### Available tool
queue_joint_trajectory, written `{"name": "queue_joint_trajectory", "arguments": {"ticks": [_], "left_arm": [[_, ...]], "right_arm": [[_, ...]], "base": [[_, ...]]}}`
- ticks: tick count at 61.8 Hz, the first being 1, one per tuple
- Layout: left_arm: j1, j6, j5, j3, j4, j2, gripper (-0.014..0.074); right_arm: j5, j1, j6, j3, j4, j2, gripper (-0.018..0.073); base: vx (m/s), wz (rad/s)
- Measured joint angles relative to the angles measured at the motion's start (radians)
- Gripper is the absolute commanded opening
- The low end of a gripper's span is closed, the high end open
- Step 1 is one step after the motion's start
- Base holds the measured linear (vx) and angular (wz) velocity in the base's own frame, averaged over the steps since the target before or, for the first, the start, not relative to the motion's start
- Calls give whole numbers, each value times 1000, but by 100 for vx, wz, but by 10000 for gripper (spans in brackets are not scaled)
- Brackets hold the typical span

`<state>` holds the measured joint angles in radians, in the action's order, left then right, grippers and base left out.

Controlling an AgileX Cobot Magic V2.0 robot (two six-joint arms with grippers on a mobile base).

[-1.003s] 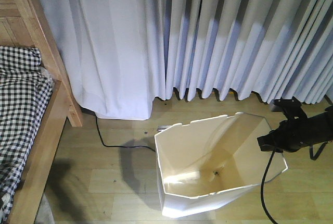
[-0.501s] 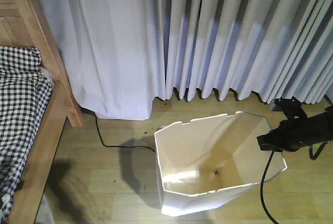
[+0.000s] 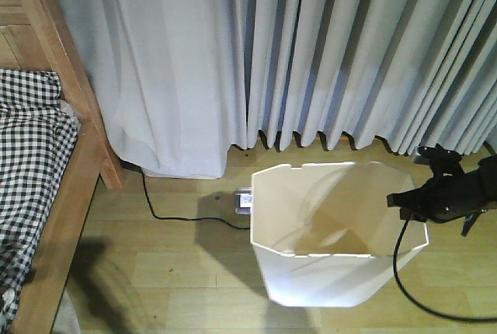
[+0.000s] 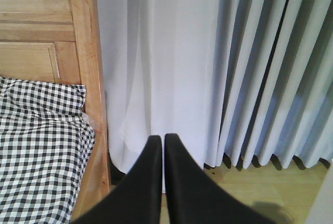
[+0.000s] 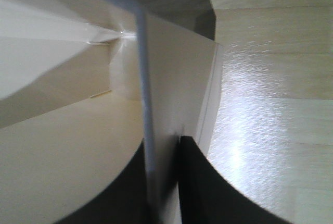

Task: Move trash bin to bedside with robot
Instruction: 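Set the bin down on the floor beside the bed with the right gripper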

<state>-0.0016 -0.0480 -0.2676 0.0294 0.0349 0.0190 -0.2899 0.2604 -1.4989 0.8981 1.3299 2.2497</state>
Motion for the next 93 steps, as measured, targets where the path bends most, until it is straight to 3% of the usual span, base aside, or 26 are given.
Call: {"name": "queue_joint_trajectory", "arguments": {"ticks": [11, 35, 52, 93], "left_arm": [[0, 0, 0, 0, 0, 0, -6], [0, 0, 0, 0, 0, 0, -6], [0, 0, 0, 0, 0, 0, -6], [0, 0, 0, 0, 0, 0, -6]], "right_arm": [[24, 1, 6, 125, 5, 107, -4], [-112, -1, 26, 397, 16, 425, -3], [-114, -1, 39, 596, 11, 595, -3], [-120, -1, 78, 849, -1, 824, 1]], "base": [[0, 0], [0, 0], [0, 0], [0, 0]]}}
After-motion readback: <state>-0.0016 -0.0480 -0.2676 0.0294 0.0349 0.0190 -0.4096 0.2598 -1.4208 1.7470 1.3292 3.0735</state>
